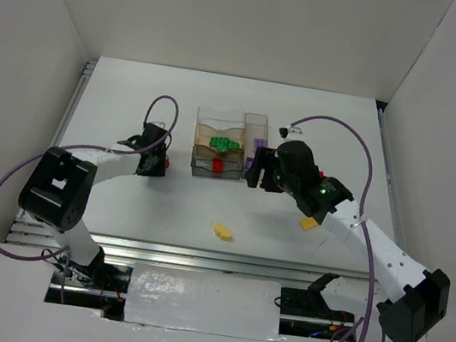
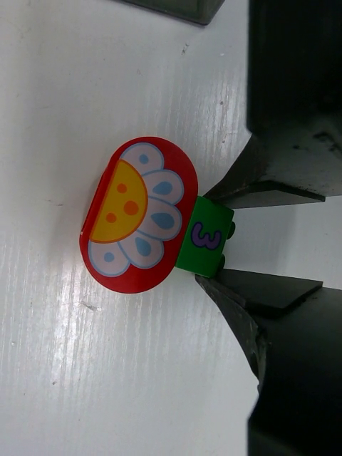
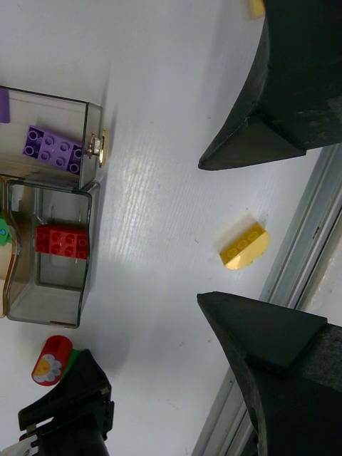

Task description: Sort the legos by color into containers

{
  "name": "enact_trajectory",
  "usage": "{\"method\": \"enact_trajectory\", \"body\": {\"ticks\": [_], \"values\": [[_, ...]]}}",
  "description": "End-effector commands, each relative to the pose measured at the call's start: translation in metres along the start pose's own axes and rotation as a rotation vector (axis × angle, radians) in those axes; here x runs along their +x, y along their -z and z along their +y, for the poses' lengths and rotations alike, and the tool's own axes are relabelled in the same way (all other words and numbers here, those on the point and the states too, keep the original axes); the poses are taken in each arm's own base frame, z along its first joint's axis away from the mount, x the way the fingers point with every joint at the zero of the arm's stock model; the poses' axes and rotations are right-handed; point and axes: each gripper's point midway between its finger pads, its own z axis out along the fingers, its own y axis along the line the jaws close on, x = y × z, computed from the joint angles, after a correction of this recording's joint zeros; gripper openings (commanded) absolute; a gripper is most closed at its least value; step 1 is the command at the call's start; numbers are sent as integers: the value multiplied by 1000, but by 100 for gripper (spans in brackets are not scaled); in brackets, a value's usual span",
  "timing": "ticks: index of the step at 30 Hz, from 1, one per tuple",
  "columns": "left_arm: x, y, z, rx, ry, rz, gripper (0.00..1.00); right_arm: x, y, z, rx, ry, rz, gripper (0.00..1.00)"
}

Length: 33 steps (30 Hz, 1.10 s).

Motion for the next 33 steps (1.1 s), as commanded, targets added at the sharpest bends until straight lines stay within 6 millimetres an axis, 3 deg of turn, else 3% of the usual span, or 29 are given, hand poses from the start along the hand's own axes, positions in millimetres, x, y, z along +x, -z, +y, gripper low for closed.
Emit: {"method": "enact_trajectory", "body": {"ticks": [1, 3, 6, 8, 10, 11, 14, 16, 19, 24, 26, 28, 30, 32, 33], "values": [[-4, -2, 0, -4, -6, -1, 9, -8, -1, 7, -25, 15, -32, 76], [-4, -1, -1, -3, -7, -1, 0, -7, -2, 8, -28, 15, -28, 76], [-5, 4, -1, 8, -1, -11, 0, -5, -4, 10, -38, 12, -24, 76], [-8, 5, 2, -7, 0, -22, 19, -6, -4, 11, -44, 10, -24, 76], [-7, 3, 4, -20, -8, -10, 32, -6, -4, 13, -51, 9, -24, 76], [-5, 2, 5, -27, -10, -5, 51, -6, -4, 13, -52, 9, -23, 76], [-4, -1, 5, -36, -14, 5, 63, -7, -3, 12, -49, 10, -25, 76], [-9, -1, 5, -37, -17, -3, 64, -8, -2, 13, -49, 10, -27, 76], [-16, -1, 5, -40, -23, -10, 60, -7, -1, 13, -49, 9, -24, 76], [-24, -7, 1, -9, -25, -9, 43, -8, 0, 11, -43, 11, -28, 76], [-24, -8, -2, 9, -31, -6, 34, -7, 1, 10, -42, 12, -27, 76], [-23, -8, -4, 20, -31, 1, 12, -7, 0, 10, -40, 12, -27, 76], [-20, -2, -6, 37, -29, 5, 0, -6, 0, 10, -40, 10, -27, 76], [-29, 16, -12, 82, -14, -42, 0, -8, 0, 12, -51, 6, -30, 76], [-24, 22, -14, 101, -7, -52, 0, -8, 0, 15, -63, -3, -32, 76]]}}
